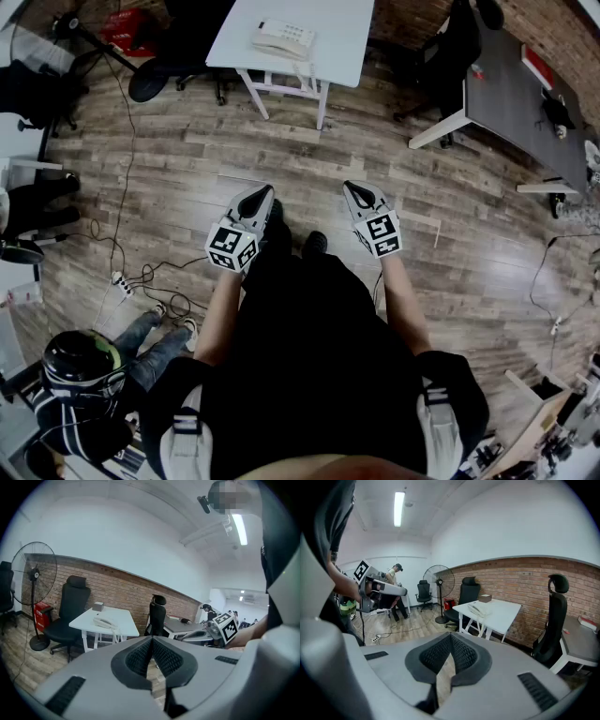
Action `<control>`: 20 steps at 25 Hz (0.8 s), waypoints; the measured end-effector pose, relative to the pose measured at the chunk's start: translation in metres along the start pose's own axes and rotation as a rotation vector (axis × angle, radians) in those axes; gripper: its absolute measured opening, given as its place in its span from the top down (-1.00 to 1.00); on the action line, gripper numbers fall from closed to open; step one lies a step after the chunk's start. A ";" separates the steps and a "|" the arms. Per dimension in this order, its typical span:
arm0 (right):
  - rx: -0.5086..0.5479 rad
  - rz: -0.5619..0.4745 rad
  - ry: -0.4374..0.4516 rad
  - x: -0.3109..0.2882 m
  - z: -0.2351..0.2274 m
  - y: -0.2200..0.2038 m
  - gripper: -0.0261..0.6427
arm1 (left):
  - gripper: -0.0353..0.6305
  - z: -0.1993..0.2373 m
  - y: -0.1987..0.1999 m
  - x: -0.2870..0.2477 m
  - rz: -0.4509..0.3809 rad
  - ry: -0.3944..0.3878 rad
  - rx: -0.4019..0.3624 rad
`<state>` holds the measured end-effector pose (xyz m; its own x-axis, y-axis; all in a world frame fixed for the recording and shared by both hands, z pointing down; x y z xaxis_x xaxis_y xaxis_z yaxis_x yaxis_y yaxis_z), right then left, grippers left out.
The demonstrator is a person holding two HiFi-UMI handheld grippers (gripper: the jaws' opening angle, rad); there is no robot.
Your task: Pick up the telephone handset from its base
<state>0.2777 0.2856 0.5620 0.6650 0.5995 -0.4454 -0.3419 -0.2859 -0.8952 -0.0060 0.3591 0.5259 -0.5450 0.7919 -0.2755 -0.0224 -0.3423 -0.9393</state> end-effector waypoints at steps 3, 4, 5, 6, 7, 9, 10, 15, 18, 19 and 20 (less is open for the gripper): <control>0.054 0.036 -0.035 0.024 0.001 -0.008 0.94 | 0.83 -0.022 -0.004 0.006 0.024 -0.006 0.020; 0.060 0.048 -0.042 0.030 0.001 -0.012 0.94 | 0.83 -0.028 -0.004 0.008 0.029 -0.009 0.024; 0.056 0.054 -0.046 0.034 0.002 -0.015 0.94 | 0.83 -0.031 -0.003 0.010 0.030 -0.010 0.025; 0.048 0.054 -0.047 0.037 0.002 -0.016 0.94 | 0.83 -0.032 0.000 0.013 0.029 -0.010 0.021; 0.041 0.047 -0.047 0.038 0.002 -0.017 0.94 | 0.83 -0.031 0.003 0.015 0.025 -0.007 0.016; 0.034 0.029 -0.044 0.038 0.003 -0.018 0.94 | 0.83 -0.030 0.005 0.021 0.021 0.001 0.011; 0.032 0.025 -0.041 0.039 0.004 -0.019 0.94 | 0.83 -0.029 0.005 0.023 0.021 0.006 0.014; 0.023 0.039 -0.041 0.046 0.007 -0.026 0.94 | 0.83 -0.038 -0.008 0.030 0.040 0.003 0.034; 0.017 0.039 -0.044 0.046 0.006 -0.026 0.94 | 0.83 -0.038 -0.009 0.031 0.042 0.004 0.038; 0.013 0.036 -0.044 0.045 0.005 -0.025 0.94 | 0.83 -0.037 -0.008 0.031 0.039 0.004 0.039; 0.007 0.031 -0.041 0.045 0.005 -0.024 0.94 | 0.83 -0.037 -0.006 0.030 0.034 0.004 0.039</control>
<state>0.3127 0.3227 0.5640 0.6263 0.6203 -0.4722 -0.3672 -0.2995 -0.8806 0.0083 0.4039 0.5161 -0.5425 0.7814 -0.3083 -0.0362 -0.3884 -0.9208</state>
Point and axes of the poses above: the fingertips, and each gripper's own axes: x backward along the fingers, z to its left, y out of its top, the point moved 10 cm from there along x, backward along the fingers, and after that the axes turned 4 degrees about -y, right-handed, at the moved point
